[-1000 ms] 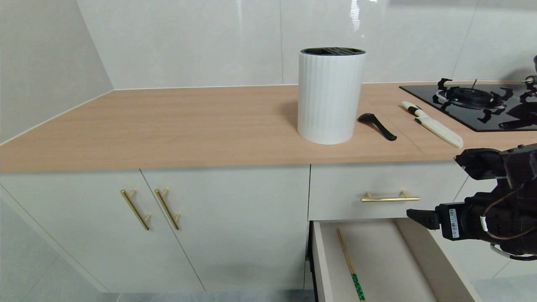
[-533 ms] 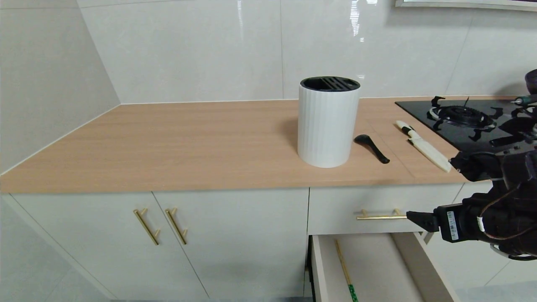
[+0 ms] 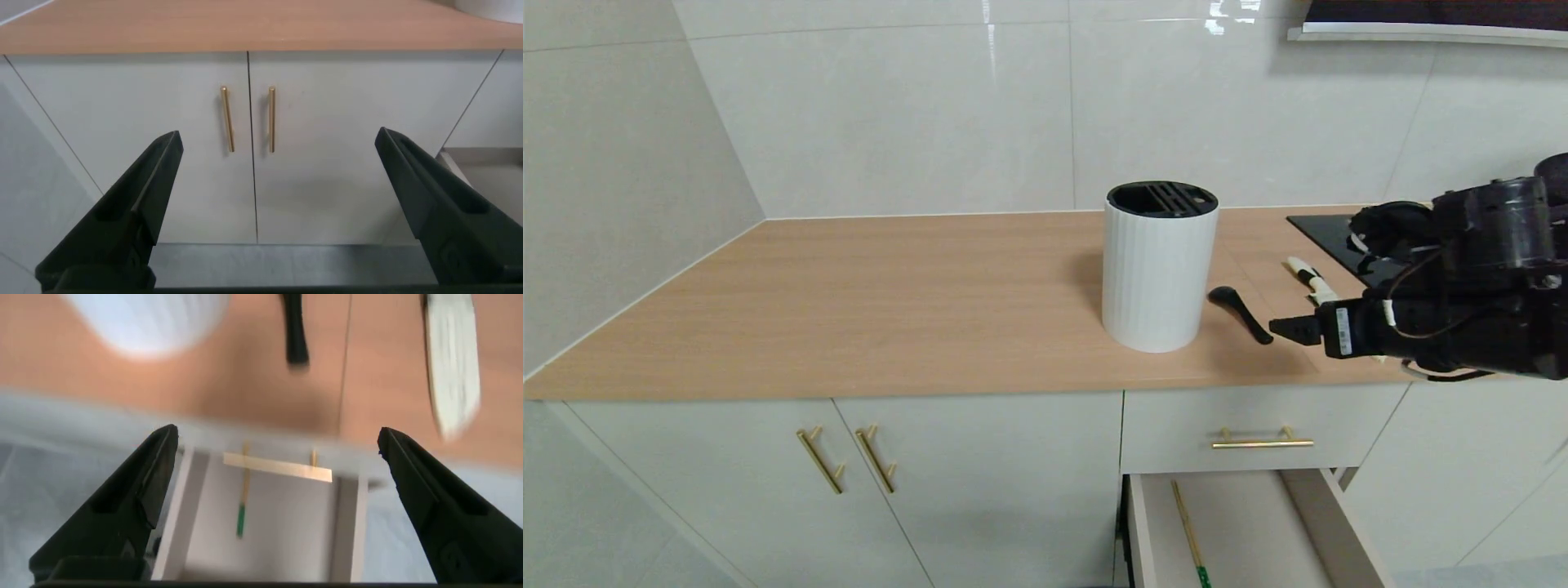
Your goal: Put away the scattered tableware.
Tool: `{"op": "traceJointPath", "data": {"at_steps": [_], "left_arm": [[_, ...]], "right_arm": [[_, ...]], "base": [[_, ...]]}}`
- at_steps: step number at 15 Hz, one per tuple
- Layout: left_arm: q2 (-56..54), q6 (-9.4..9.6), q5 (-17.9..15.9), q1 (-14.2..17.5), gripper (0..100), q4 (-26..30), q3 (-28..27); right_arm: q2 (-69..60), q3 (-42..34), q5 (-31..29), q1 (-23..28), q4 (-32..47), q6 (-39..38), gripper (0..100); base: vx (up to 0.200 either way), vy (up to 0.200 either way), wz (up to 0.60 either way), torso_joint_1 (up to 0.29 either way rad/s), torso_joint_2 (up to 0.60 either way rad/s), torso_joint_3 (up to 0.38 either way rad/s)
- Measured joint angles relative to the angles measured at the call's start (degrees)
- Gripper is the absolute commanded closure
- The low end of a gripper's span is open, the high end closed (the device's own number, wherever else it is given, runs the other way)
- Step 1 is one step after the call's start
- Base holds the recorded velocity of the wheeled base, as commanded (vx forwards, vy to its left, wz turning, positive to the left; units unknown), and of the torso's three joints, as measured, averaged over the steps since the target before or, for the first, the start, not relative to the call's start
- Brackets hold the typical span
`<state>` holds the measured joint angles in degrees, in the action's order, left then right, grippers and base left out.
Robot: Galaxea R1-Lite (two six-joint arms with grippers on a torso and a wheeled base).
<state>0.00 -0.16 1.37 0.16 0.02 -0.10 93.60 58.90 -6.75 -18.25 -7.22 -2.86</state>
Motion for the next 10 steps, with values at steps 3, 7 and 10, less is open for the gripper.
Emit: {"op": "traceJointPath", "data": {"at_steps": [3,7,10], "left_arm": [[0.0,0.00,0.0,0.0,0,0.0,0.0],[0.0,0.00,0.0,0.0,0,0.0,0.0],[0.0,0.00,0.0,0.0,0,0.0,0.0]], "right_arm": [[9.3,6.0,0.9,0.9,-1.0,1.5,0],[19.3,7.4,0.8,2.7,-11.8,4.0,0],[23.1,7.6,1.0,5.0,-17.1,4.0,0]], "base": [[0.000,0.000,0.00,0.000,0.00,0.000],[0.000,0.000,0.00,0.000,0.00,0.000],[0.000,0.000,0.00,0.000,0.00,0.000]]}}
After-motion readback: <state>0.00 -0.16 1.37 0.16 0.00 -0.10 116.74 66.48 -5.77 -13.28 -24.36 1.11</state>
